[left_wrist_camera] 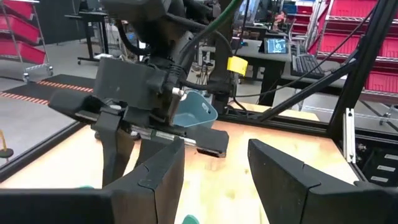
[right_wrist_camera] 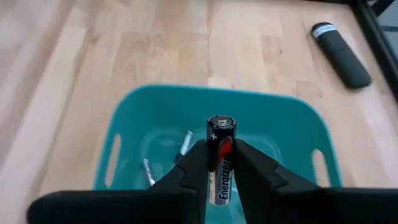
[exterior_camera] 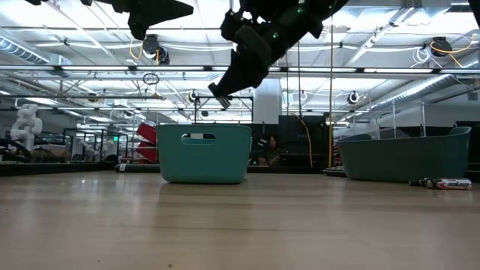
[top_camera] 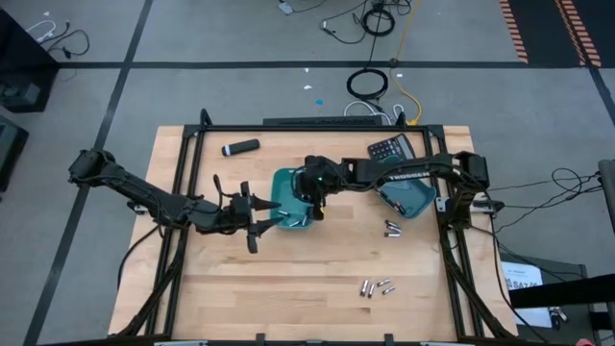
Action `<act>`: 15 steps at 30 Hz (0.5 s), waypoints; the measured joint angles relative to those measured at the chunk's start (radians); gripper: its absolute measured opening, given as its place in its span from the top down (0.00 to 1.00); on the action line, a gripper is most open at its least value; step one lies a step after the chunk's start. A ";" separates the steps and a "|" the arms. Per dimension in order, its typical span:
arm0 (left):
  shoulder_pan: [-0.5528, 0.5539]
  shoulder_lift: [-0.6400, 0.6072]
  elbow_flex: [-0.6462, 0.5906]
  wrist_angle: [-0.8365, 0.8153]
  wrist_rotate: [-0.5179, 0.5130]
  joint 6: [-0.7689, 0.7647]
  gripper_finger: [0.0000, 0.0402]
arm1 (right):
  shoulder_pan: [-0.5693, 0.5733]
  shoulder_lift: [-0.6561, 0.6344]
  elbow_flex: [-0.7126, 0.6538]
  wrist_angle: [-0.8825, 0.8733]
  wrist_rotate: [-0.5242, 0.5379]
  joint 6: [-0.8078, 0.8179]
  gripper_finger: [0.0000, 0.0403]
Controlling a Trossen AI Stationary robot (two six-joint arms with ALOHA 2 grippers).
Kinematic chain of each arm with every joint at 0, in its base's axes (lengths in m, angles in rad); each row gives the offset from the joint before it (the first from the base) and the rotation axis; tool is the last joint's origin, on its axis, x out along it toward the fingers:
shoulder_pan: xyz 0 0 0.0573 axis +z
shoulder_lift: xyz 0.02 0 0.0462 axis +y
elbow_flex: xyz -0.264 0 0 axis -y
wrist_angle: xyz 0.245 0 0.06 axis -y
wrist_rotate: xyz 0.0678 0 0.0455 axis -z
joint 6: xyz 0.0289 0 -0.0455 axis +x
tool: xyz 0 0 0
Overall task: Sort batteries
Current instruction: Put the silver battery into the green bin
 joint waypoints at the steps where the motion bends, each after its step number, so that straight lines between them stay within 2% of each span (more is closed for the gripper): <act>1: 0.000 0.000 0.000 0.000 0.000 0.001 0.54 | 0.000 0.005 0.000 0.008 -0.008 0.012 0.84; 3: 0.000 0.000 0.000 0.001 -0.007 0.009 0.54 | -0.001 0.024 0.000 0.009 -0.030 0.020 0.80; 9: 0.005 0.000 0.000 -0.006 -0.117 0.063 0.54 | 0.000 0.035 -0.001 0.015 -0.034 0.040 0.65; 15: 0.053 0.000 0.000 -0.002 -0.125 0.120 0.54 | -0.001 -0.005 -0.001 -0.009 -0.029 0.074 0.58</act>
